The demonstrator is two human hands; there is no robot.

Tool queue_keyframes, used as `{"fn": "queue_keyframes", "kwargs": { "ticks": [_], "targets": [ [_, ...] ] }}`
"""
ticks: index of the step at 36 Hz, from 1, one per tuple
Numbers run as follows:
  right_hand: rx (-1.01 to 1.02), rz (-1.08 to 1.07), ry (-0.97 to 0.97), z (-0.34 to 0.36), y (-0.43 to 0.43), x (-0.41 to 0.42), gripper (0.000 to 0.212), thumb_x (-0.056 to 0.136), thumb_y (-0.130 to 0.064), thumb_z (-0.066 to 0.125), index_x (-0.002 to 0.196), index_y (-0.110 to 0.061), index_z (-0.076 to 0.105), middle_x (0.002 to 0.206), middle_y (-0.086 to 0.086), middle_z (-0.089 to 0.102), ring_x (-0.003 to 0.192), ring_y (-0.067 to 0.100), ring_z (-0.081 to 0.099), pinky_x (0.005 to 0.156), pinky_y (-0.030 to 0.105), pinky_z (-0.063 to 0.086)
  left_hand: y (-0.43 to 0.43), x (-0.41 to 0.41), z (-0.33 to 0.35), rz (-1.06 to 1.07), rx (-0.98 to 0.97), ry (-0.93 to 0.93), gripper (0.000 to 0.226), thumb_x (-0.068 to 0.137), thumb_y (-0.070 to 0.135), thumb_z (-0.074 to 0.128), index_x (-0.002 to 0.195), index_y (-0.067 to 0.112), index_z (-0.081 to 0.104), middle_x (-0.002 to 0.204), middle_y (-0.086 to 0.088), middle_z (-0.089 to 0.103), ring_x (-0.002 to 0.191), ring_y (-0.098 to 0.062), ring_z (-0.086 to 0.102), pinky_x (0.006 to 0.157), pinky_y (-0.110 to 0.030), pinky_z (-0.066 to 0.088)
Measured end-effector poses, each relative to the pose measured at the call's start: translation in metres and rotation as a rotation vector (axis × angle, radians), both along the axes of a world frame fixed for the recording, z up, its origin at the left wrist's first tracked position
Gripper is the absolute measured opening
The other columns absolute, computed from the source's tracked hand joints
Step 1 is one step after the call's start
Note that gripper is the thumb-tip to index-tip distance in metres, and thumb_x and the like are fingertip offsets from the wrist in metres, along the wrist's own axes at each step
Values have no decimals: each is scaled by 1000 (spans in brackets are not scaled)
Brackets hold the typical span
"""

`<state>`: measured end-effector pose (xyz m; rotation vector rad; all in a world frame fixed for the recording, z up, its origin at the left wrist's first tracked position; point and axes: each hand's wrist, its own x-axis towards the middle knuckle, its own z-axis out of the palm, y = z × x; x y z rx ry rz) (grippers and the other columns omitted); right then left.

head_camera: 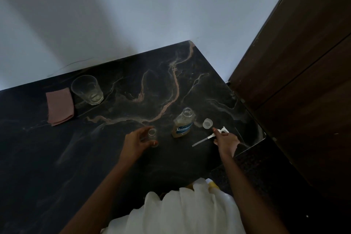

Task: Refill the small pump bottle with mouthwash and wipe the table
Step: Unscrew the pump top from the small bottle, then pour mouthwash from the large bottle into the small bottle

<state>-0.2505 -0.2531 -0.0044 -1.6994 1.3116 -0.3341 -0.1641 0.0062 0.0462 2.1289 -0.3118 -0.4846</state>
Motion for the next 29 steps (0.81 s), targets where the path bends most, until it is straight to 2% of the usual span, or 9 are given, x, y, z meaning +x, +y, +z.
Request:
{"fn": "queue_keyframes", "kwargs": {
  "ticks": [4,7,12,17,20,22,25,27,29],
  "targets": [
    [11,19,6,2,1,-2,31,77,-28,72,59,-4,64,59,15,66,57,25,66,74,41,56,0,0,0,1,-10,7,53,72,4,71,122,11,53,122,-9,60,107,-8,52,92,-20,38],
    [36,4,11,3,1,-5,33,76,-30,73,62,-2,64,60,15,65,58,24,65,72,37,55,1,0,-1,0,-17,11,53,72,4,71,122,11,53,122,-9,60,107,-7,52,92,-20,38],
    [57,-18,6,6,1,-11,33,77,-29,72,56,-6,61,60,14,64,52,18,60,66,32,52,1,0,-2,-3,-25,8,54,72,5,71,122,12,52,120,-8,61,102,-5,53,91,-19,40],
    [61,-7,26,7,-1,-15,32,78,-28,70,65,1,65,56,10,62,52,18,60,69,37,53,2,-1,-3,-11,-26,0,53,73,6,70,123,11,52,122,-8,60,105,-4,52,91,-19,39],
    [45,24,25,10,-1,-16,35,80,-29,69,64,1,64,54,8,62,53,18,60,69,37,53,1,0,-3,-3,-20,-6,53,73,7,70,123,12,52,122,-8,61,105,-6,52,92,-21,39],
    [22,71,-1,14,0,-13,34,80,-28,68,72,5,67,57,9,63,58,20,63,70,35,54,1,0,-3,0,-12,-7,54,73,7,70,123,12,52,122,-8,61,104,-5,51,92,-21,39],
    [3,208,-91,26,4,-4,22,82,-18,67,94,0,66,71,6,67,65,14,65,65,24,55,1,0,-3,8,-16,-11,54,72,7,72,122,14,53,120,-7,62,102,-3,51,90,-18,39],
    [17,330,-141,33,7,7,26,80,-11,68,103,-1,63,86,8,67,73,11,64,60,12,53,1,0,-4,9,-18,-10,54,72,7,72,122,14,53,120,-7,62,102,-3,52,90,-18,39],
    [23,467,-151,39,10,19,38,75,-6,72,110,-2,60,92,6,64,80,9,61,62,5,48,1,0,-4,8,-23,-8,54,71,7,72,122,14,53,119,-6,62,102,-2,52,90,-18,39]
  ]
}}
